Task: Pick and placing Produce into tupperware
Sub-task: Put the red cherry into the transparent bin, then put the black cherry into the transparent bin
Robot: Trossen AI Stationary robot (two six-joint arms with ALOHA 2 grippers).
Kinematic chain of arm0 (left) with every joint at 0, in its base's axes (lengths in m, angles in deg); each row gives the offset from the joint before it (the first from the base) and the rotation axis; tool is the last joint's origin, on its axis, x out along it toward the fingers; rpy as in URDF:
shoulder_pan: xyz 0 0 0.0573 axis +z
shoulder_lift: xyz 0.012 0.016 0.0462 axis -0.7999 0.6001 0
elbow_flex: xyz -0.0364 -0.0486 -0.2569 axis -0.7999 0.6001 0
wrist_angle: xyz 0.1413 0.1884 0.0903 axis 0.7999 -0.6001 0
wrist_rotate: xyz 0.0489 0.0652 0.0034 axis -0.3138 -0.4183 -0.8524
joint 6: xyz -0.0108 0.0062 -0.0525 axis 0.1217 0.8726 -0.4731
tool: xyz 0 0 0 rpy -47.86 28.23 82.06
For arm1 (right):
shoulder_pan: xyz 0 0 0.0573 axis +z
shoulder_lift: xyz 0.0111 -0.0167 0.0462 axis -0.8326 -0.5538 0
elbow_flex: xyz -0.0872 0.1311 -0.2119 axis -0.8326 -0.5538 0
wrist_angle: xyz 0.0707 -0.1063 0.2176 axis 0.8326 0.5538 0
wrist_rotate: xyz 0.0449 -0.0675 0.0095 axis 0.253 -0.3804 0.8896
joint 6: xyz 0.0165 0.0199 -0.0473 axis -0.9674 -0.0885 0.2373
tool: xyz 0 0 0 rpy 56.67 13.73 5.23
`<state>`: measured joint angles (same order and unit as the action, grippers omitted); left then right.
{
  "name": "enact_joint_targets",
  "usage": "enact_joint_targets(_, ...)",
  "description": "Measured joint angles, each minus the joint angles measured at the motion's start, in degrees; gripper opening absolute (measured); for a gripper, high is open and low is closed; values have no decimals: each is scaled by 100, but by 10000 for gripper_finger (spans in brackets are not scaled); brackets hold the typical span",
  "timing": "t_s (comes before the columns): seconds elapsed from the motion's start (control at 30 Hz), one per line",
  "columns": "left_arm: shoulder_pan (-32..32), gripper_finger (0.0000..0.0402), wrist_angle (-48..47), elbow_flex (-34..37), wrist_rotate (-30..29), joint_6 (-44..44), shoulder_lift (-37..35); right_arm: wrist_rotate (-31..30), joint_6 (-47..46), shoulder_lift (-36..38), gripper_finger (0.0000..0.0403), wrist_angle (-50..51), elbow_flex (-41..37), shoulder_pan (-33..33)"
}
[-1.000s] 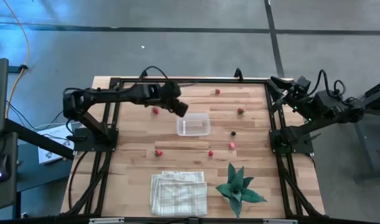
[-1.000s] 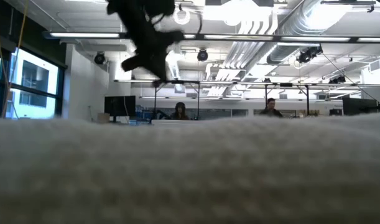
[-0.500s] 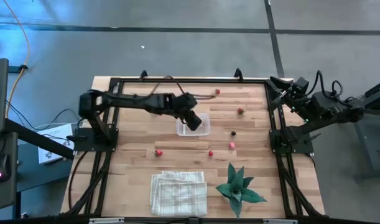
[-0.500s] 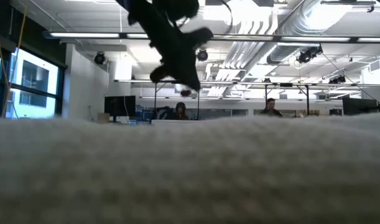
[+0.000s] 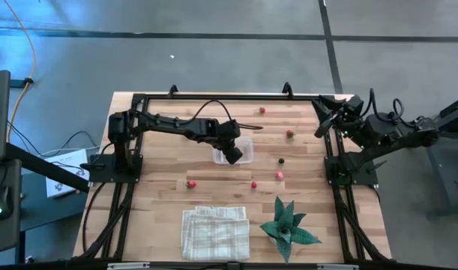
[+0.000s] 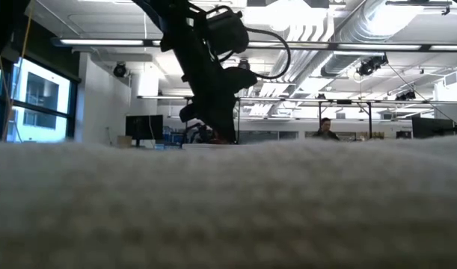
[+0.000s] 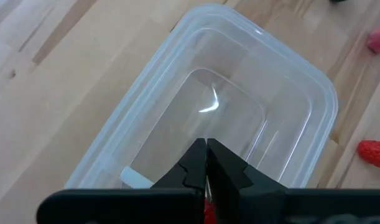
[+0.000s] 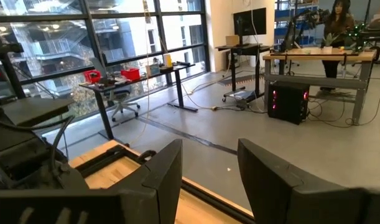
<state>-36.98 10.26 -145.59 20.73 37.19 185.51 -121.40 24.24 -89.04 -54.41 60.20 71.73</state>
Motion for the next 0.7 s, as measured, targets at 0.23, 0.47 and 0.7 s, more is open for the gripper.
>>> enact_joint_targets(0.23, 0, 74, -45, 0, 8, 171, 0, 17, -33, -1, 147, 2, 0, 0)
enact_joint_targets(0.47, 75, 173, -536, -195, -6, 305, -181, 82, -373, -88, 147, 182, 117, 0)
enact_joint_targets(0.7, 362, 238, -2371, -1357, -491, 717, -197, 692, -1876, -858, 147, 2134, 979, -93)
